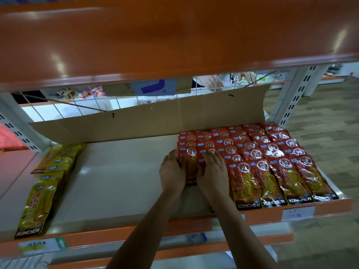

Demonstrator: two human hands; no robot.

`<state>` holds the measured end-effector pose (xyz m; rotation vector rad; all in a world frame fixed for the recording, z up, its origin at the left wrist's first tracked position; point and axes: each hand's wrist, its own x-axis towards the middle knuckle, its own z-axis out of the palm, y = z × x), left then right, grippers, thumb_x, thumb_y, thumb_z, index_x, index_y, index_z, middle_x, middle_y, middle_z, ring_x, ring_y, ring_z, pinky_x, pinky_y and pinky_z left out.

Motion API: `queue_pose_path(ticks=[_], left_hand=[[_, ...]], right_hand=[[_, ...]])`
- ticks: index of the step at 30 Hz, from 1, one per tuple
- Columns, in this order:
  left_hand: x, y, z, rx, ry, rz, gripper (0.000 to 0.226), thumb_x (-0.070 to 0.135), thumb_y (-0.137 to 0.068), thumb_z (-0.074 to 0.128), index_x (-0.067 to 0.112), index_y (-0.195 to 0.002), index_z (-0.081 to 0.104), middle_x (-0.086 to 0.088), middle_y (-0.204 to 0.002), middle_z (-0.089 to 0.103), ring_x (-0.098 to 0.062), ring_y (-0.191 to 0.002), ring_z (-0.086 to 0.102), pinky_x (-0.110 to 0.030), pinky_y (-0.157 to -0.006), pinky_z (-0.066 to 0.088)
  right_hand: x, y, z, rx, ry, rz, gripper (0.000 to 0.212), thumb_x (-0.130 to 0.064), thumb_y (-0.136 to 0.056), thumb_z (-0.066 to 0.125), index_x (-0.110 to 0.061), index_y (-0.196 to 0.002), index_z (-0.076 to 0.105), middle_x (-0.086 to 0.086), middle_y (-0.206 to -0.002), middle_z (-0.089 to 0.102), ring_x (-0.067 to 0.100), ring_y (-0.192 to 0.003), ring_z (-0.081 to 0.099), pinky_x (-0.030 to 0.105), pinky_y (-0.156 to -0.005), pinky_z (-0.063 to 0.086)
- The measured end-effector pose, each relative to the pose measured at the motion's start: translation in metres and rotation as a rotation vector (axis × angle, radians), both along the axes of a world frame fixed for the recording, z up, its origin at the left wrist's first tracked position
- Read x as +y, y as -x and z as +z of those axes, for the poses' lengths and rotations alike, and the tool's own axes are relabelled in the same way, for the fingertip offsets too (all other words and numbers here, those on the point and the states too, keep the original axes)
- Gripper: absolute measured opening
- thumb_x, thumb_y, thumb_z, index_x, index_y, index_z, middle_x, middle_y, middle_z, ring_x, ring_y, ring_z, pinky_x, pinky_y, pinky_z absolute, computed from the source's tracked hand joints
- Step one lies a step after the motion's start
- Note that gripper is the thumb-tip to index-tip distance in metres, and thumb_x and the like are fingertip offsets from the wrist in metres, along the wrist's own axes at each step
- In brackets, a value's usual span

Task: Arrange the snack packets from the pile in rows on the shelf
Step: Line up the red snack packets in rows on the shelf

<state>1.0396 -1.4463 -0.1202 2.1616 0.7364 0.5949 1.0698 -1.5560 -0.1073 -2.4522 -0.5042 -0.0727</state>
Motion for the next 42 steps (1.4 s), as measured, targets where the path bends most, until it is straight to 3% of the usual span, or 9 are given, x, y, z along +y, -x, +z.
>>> queue_pose_path(ticks=[8, 13, 22, 27, 30, 33, 35, 38, 42], left_hand=[[0.007, 0.003, -0.004, 0.062, -0.042, 0.018, 0.039, 0.027, -0.095, 0.059, 0.016, -0.132, 0.054, -0.007, -0.125, 0.055, -0.020, -0.101, 0.064, -0.030, -0.085, 0.055], [0.022, 0.022, 0.001, 0.040, -0.116, 0.034, 0.036, 0.031, -0.094, 0.058, 0.018, -0.128, 0.057, -0.004, -0.123, 0.058, -0.015, -0.100, 0.061, -0.019, -0.080, 0.046], [0.090, 0.110, 0.019, 0.022, -0.306, 0.171, 0.032, 0.028, -0.094, 0.056, 0.016, -0.123, 0.062, -0.004, -0.121, 0.062, -0.021, -0.110, 0.056, -0.030, -0.088, 0.047], [0.151, 0.184, 0.031, 0.031, -0.304, 0.262, 0.030, 0.026, -0.093, 0.058, 0.013, -0.119, 0.064, -0.007, -0.118, 0.063, -0.026, -0.110, 0.055, -0.036, -0.088, 0.044], [0.191, 0.231, 0.035, 0.050, -0.313, 0.325, 0.029, 0.024, -0.091, 0.060, 0.011, -0.116, 0.065, -0.012, -0.114, 0.063, -0.033, -0.105, 0.054, -0.039, -0.084, 0.042], [0.228, 0.273, 0.036, 0.068, -0.300, 0.362, 0.029, 0.023, -0.090, 0.061, 0.012, -0.117, 0.066, -0.014, -0.114, 0.063, -0.035, -0.106, 0.054, -0.042, -0.089, 0.043], [0.252, 0.300, 0.037, 0.062, -0.308, 0.395, 0.029, 0.023, -0.090, 0.061, 0.012, -0.117, 0.066, -0.013, -0.115, 0.064, -0.034, -0.107, 0.054, -0.041, -0.090, 0.044], [0.289, 0.339, 0.036, 0.099, -0.346, 0.427, 0.031, 0.025, -0.092, 0.059, 0.013, -0.120, 0.065, -0.011, -0.119, 0.063, -0.031, -0.109, 0.054, -0.037, -0.092, 0.041], [0.330, 0.377, 0.032, 0.133, -0.359, 0.492, 0.033, 0.030, -0.094, 0.057, 0.015, -0.123, 0.062, -0.008, -0.122, 0.062, -0.027, -0.110, 0.054, -0.034, -0.092, 0.042]], right_hand=[[0.005, 0.004, 0.006, -0.005, -0.032, 0.017, 0.051, -0.019, -0.096, 0.047, -0.014, -0.145, 0.036, 0.004, -0.154, 0.031, 0.020, -0.146, 0.014, 0.037, -0.120, 0.014], [0.026, 0.021, 0.013, -0.042, -0.091, 0.098, 0.048, -0.017, -0.095, 0.048, -0.010, -0.142, 0.041, 0.008, -0.149, 0.038, 0.023, -0.144, 0.020, 0.034, -0.118, 0.015], [0.108, 0.090, 0.009, -0.090, -0.023, 0.303, 0.048, -0.015, -0.095, 0.048, -0.011, -0.142, 0.041, 0.006, -0.151, 0.037, 0.022, -0.145, 0.020, 0.031, -0.119, 0.015], [0.180, 0.154, 0.015, -0.067, -0.024, 0.444, 0.050, -0.011, -0.091, 0.052, -0.008, -0.140, 0.043, 0.010, -0.150, 0.037, 0.024, -0.143, 0.024, 0.032, -0.118, 0.014], [0.224, 0.199, 0.018, -0.060, -0.033, 0.509, 0.049, -0.007, -0.085, 0.055, -0.003, -0.134, 0.051, 0.016, -0.143, 0.046, 0.030, -0.138, 0.034, 0.035, -0.116, 0.019], [0.266, 0.239, 0.021, -0.083, -0.101, 0.521, 0.037, -0.004, -0.081, 0.056, 0.001, -0.118, 0.061, 0.021, -0.123, 0.059, 0.038, -0.122, 0.049, 0.041, -0.107, 0.033], [0.294, 0.263, 0.020, -0.081, -0.086, 0.546, 0.041, -0.007, -0.084, 0.056, -0.002, -0.125, 0.057, 0.018, -0.131, 0.055, 0.033, -0.128, 0.044, 0.039, -0.110, 0.029], [0.333, 0.295, 0.013, -0.110, -0.027, 0.604, 0.052, -0.014, -0.089, 0.053, -0.009, -0.140, 0.044, 0.009, -0.149, 0.039, 0.022, -0.142, 0.026, 0.031, -0.117, 0.012], [0.378, 0.330, 0.015, -0.091, -0.036, 0.628, 0.048, -0.012, -0.090, 0.056, -0.009, -0.137, 0.047, 0.010, -0.147, 0.042, 0.025, -0.140, 0.029, 0.032, -0.118, 0.016]])
